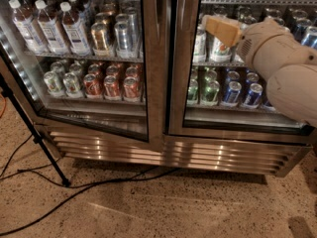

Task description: Open left fridge door

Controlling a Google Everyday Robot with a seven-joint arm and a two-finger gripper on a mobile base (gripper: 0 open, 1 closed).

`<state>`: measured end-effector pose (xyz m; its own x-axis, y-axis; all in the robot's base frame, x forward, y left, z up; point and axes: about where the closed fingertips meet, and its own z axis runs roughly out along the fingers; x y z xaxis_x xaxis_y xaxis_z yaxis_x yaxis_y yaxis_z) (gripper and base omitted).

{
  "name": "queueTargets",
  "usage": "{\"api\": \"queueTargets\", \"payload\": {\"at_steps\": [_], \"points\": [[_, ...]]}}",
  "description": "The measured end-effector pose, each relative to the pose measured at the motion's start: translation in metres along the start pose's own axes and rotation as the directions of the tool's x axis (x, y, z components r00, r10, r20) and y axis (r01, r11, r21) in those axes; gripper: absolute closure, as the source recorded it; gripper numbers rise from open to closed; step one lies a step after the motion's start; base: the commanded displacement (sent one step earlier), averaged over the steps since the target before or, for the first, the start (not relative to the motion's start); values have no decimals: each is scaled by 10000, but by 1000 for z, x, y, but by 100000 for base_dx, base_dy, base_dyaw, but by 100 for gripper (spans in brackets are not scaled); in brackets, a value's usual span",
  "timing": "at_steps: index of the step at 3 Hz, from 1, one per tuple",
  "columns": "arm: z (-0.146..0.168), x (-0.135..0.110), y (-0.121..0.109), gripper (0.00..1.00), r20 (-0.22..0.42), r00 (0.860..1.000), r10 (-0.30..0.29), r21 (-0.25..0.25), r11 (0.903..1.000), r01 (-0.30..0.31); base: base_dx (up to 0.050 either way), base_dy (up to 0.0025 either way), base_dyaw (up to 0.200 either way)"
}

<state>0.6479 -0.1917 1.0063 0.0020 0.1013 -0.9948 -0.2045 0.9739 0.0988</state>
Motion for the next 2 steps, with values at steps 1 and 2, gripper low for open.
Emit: {"api": "queueTargets", "payload": {"at_steps": [1, 2], "points": [[0, -7, -4, 0, 297, 9996, 4, 66, 10000, -6, 0, 0, 0], [-7, -2, -8, 0, -61, 9957, -923, 182, 9956, 924, 0, 0, 0]]}}
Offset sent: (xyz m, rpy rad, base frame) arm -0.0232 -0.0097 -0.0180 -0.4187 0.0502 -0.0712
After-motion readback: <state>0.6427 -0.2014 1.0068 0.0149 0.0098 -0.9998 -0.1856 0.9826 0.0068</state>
